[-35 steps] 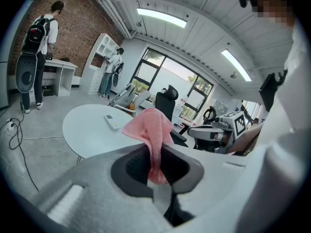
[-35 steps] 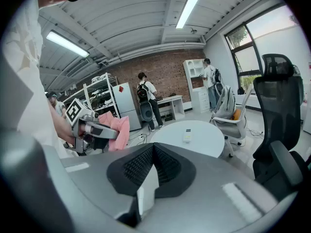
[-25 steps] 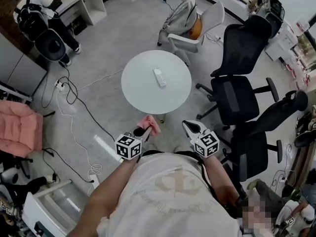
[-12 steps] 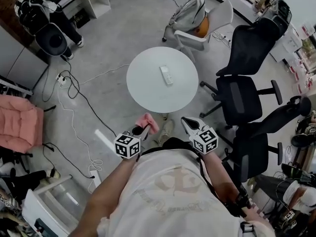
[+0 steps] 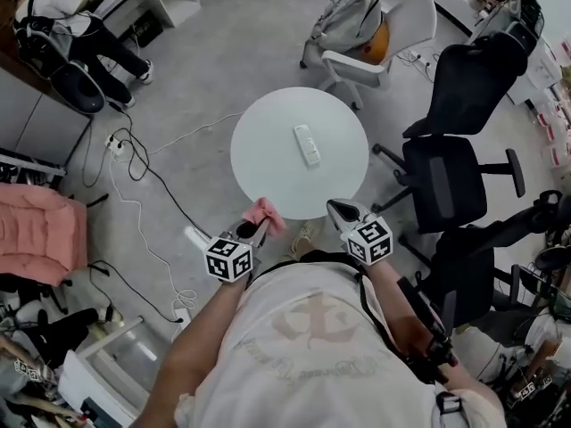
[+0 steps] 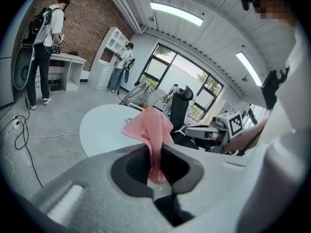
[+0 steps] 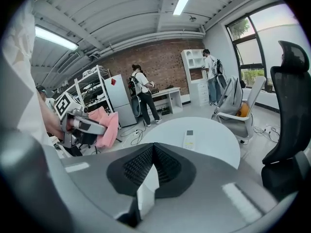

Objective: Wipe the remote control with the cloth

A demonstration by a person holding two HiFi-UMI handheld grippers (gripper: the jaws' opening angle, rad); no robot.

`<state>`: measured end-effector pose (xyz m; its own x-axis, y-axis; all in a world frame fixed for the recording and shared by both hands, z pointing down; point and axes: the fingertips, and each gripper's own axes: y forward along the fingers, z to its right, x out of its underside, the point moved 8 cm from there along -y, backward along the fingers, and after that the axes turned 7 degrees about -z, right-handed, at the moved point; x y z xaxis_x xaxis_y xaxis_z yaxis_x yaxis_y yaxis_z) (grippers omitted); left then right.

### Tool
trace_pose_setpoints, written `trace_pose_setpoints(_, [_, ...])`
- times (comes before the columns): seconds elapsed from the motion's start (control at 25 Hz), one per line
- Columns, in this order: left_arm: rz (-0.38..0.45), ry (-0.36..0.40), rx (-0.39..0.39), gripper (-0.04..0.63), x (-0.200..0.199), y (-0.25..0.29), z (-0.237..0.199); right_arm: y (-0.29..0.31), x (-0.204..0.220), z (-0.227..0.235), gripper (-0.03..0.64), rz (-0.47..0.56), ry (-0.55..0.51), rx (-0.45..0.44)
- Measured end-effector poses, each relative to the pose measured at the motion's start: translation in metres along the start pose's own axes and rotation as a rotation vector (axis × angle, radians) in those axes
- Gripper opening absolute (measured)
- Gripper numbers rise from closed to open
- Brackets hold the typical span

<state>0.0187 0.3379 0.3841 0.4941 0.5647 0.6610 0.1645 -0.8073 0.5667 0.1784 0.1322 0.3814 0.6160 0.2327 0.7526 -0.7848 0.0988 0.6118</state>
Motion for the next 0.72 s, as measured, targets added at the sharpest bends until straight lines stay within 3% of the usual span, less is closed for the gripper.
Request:
trace_pose_setpoints(0.4, [-0.091,0.040,0.010,0.027,-0.078,0.062,-0.020,0.041,-0.030,0.069,0.008,-0.078,-0.006,0.061])
trace_pose_setpoints(0.72, [-0.161,0.042,-0.012,0.026,-0.106,0.093,-0.041,0.065,-0.032,0.103,0.008,-0.113,0.015,0.048])
